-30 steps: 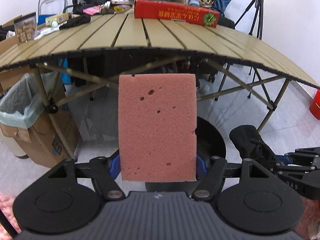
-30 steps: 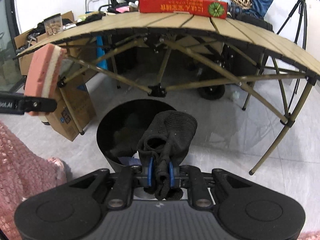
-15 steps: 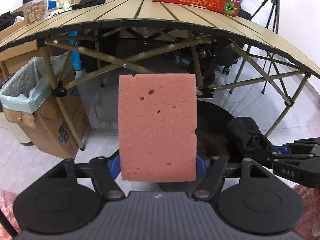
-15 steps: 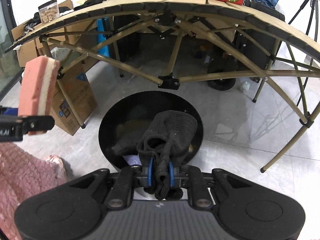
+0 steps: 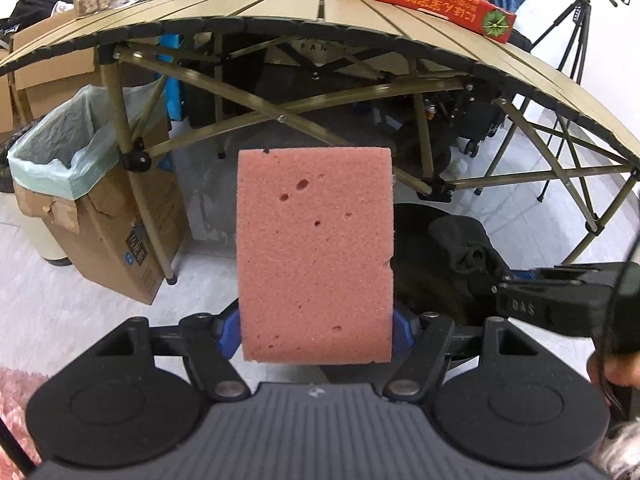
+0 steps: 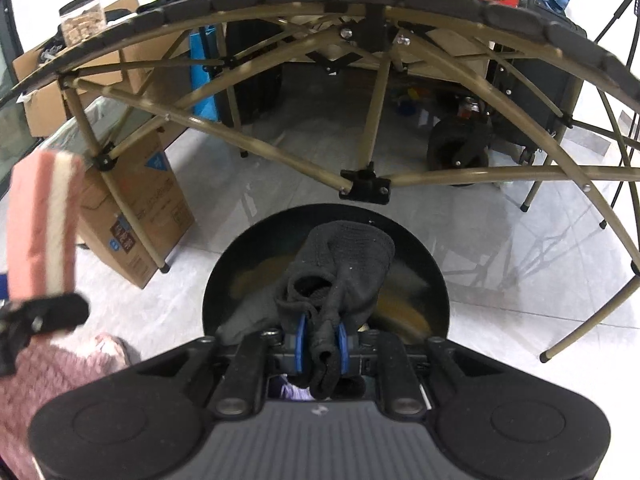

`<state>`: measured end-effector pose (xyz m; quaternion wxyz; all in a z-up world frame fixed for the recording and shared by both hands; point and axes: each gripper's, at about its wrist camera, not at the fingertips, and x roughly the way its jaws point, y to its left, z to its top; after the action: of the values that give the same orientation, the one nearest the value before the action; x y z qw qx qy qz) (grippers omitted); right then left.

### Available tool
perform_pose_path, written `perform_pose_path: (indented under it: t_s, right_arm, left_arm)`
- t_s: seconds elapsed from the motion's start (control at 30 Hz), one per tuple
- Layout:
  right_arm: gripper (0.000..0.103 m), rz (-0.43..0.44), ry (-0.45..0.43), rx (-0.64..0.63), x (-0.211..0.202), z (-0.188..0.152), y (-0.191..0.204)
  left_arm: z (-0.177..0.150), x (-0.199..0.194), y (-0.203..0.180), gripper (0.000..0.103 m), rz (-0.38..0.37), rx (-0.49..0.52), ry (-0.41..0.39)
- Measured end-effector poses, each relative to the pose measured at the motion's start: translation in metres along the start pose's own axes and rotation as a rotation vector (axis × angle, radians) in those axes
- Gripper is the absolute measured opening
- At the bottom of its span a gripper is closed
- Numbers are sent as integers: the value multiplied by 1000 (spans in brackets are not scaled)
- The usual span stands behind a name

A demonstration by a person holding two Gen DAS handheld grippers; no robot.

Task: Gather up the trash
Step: 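Open the right tool over the black bin to drop the glove, then move the left tool over the bin and open it to drop the sponge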

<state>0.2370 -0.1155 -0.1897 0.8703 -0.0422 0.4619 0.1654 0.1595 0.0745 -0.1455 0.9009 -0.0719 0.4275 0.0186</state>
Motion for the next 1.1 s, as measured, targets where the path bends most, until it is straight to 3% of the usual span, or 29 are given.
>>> perform_pose_path:
  t_s: [0.23, 0.3, 0.37, 0.47, 0.63, 1.1]
  right_arm:
    - [25, 5, 37, 45, 22, 4, -5]
    - [43, -3, 34, 38, 21, 3, -6]
    - [83, -22, 18, 30, 18, 2, -6]
    - [103, -42, 3, 24, 14, 1, -8]
    - [103, -56, 25, 14, 18, 0, -12]
    - [103, -117, -15, -72, 8, -2, -9]
  left_arm:
    - [0, 5, 2, 71, 15, -10, 13]
    - [0, 6, 2, 70, 17, -11, 18]
    - [0, 7, 1, 70, 19, -10, 20]
    - [0, 8, 0, 70, 24, -7, 24]
    - [0, 10, -2, 70, 34, -4, 32]
    - [0, 16, -6, 70, 40, 17, 46]
